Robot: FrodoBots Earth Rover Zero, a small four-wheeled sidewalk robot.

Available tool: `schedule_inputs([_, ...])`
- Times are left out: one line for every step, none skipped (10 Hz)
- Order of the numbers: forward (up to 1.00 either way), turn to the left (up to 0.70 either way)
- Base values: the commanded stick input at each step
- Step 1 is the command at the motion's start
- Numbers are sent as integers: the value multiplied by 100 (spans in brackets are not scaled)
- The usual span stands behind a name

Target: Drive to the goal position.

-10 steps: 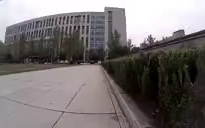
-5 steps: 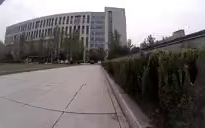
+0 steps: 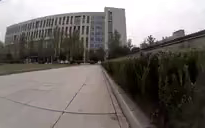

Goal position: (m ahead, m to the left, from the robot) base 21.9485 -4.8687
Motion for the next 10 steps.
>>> schedule_inputs([45, 27])
schedule_inputs([45, 27])
schedule_inputs([45, 27])
schedule_inputs([45, 27])
schedule_inputs([45, 27])
schedule_inputs([45, 27])
schedule_inputs([45, 27])
schedule_inputs([45, 13])
schedule_inputs([45, 2])
schedule_inputs([45, 0])
